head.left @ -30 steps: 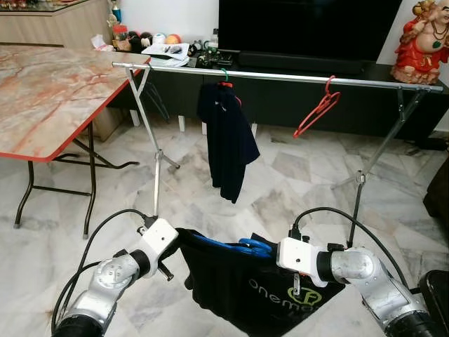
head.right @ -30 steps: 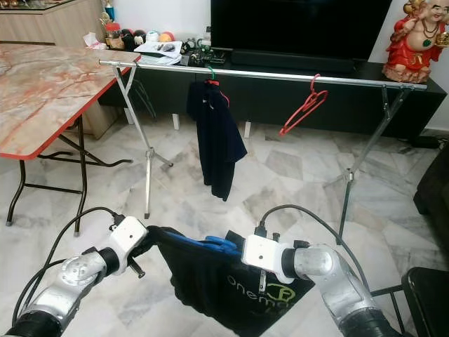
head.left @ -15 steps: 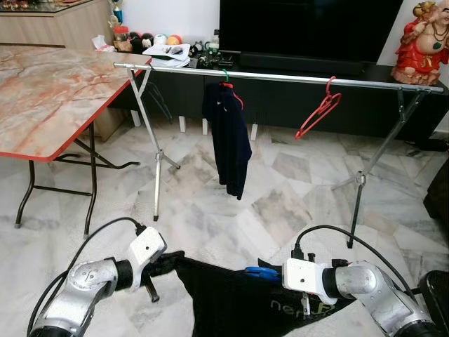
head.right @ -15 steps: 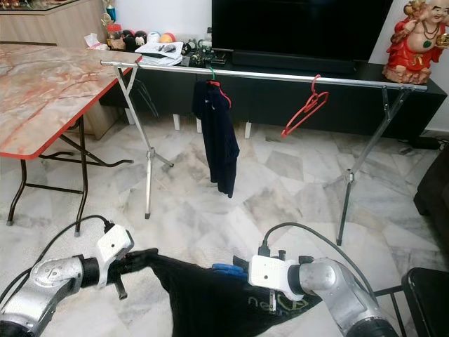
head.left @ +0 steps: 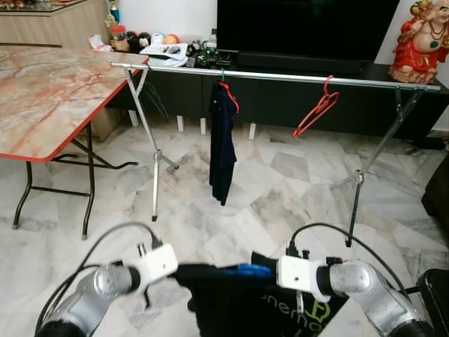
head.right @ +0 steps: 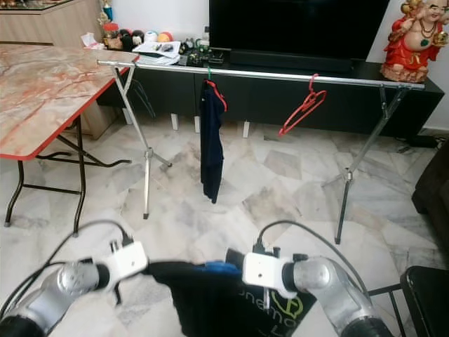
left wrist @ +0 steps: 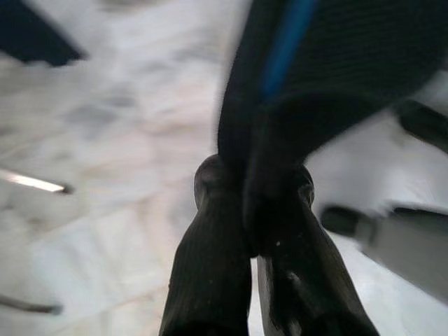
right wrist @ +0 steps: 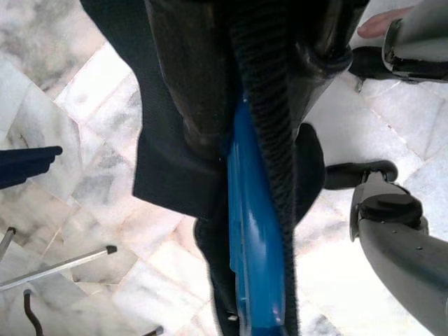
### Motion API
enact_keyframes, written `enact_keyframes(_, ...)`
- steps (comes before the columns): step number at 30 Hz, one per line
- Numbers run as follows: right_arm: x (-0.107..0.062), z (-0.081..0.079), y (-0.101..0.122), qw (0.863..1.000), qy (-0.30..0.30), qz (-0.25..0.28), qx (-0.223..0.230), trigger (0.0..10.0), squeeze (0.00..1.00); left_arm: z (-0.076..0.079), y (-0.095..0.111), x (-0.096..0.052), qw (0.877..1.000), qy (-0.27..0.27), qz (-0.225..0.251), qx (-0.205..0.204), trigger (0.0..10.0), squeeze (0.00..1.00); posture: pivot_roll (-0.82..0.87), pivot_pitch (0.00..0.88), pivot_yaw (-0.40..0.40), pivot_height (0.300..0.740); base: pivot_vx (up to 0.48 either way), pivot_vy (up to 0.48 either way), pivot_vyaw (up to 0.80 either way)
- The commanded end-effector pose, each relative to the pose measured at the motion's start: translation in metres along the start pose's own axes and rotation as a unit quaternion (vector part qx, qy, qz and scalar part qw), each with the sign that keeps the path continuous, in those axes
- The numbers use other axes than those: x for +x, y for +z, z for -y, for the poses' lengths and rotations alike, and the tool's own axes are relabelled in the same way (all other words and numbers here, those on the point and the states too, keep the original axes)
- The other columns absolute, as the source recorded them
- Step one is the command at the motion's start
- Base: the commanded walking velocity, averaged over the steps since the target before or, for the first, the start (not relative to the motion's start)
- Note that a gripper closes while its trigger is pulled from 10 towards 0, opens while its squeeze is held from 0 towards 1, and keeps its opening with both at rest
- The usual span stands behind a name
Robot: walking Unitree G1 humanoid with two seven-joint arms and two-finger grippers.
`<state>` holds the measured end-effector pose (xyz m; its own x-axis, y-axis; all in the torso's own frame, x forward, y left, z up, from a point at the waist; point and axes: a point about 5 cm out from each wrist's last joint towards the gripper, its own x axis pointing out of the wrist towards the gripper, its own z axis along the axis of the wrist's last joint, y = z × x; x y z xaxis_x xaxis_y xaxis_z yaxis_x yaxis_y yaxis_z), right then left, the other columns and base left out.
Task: Hang hanger
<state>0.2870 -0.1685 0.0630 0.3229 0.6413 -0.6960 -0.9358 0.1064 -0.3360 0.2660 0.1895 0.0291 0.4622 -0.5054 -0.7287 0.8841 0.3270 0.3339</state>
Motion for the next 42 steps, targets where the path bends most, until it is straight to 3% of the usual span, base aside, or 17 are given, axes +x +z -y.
enact_keyframes(1,-0.019,0.013,-0.01,0.999,-0.038,-0.016,0.01,10.0,0.0,0.009,-0.031,-0.014,0.997,-0.037,-0.066,-0.03,0.0,0.0,0.12,0.069,0.005,0.74,0.0,0.0,0.0)
enact_keyframes(2,-0.019,0.015,-0.009,0.999,-0.042,-0.014,0.011,10.0,0.0,0.015,-0.028,-0.013,0.996,-0.06,-0.057,-0.034,0.0,0.0,0.12,0.069,0.005,0.74,0.0,0.0,0.0)
enact_keyframes(8,-0.02,0.019,-0.005,0.998,-0.057,0.005,0.022,10.0,0.0,0.015,-0.025,-0.01,0.997,-0.055,-0.051,-0.025,0.0,0.0,0.12,0.069,0.005,0.74,0.0,0.0,0.0)
enact_keyframes(10,-0.019,0.018,-0.002,0.998,-0.052,0.019,0.027,10.0,0.0,0.007,-0.021,-0.009,0.999,-0.023,-0.043,-0.002,0.0,0.0,0.12,0.068,0.006,0.74,0.0,0.0,0.0)
enact_keyframes(11,-0.018,0.012,-0.002,0.999,-0.026,0.018,0.021,10.0,0.0,-0.006,-0.014,-0.008,0.999,0.035,-0.03,0.013,0.0,0.0,0.12,0.068,0.007,0.74,0.0,0.0,0.0)
enact_keyframes(14,-0.017,0.006,-0.008,1.0,-0.005,-0.009,0.004,10.0,0.0,-0.019,-0.009,-0.009,0.994,0.088,-0.029,0.051,0.0,0.0,0.12,0.068,0.007,0.74,0.0,0.0,0.0)
enact_keyframes(18,-0.017,0.001,-0.017,0.999,0.014,-0.043,-0.008,10.0,0.0,-0.04,-0.011,-0.015,0.981,0.182,-0.054,0.051,0.0,0.0,0.12,0.069,0.006,0.74,0.0,0.0,0.0)
enact_keyframes(20,-0.018,0.001,-0.018,0.999,0.015,-0.049,-0.009,10.0,0.0,-0.044,-0.013,-0.017,0.977,0.197,-0.065,0.054,0.0,0.0,0.12,0.069,0.006,0.74,0.0,0.0,0.0)
enact_keyframes(23,-0.021,0.002,-0.018,0.999,0.011,-0.044,-0.005,10.0,0.0,-0.055,-0.023,-0.024,0.96,0.255,-0.104,0.042,0.0,0.0,0.12,0.07,0.006,0.74,0.0,0.0,0.0)
enact_keyframes(27,-0.027,0.013,-0.007,0.999,-0.03,0.01,0.026,10.0,0.0,-0.045,-0.049,-0.026,0.958,0.214,-0.191,0.026,0.0,0.0,0.12,0.071,0.006,0.74,0.0,0.0,0.0)
enact_keyframes(32,-0.04,0.018,0.003,0.996,-0.033,0.067,0.051,10.0,0.0,-0.026,-0.063,-0.023,0.962,0.147,-0.232,0.008,0.0,0.0,0.12,0.072,0.007,0.74,0.0,0.0,0.0)
enact_keyframes(34,-0.049,0.027,0.004,0.992,-0.06,0.085,0.065,10.0,0.0,-0.017,-0.058,-0.017,0.973,0.109,-0.203,-0.006,0.0,0.0,0.12,0.07,0.008,0.74,0.0,0.0,0.0)
enact_keyframes(39,-0.06,0.037,0.012,0.983,-0.08,0.138,0.093,10.0,0.0,-0.01,-0.045,-0.009,0.985,0.08,-0.151,-0.029,0.0,0.0,0.12,0.07,0.007,0.74,0.0,0.0,0.0)
enact_keyframes(42,-0.055,0.032,0.01,0.987,-0.067,0.115,0.085,10.0,0.0,-0.011,-0.03,-0.006,0.992,0.078,-0.094,-0.043,0.0,0.0,0.12,0.07,0.007,0.74,0.0,0.0,0.0)
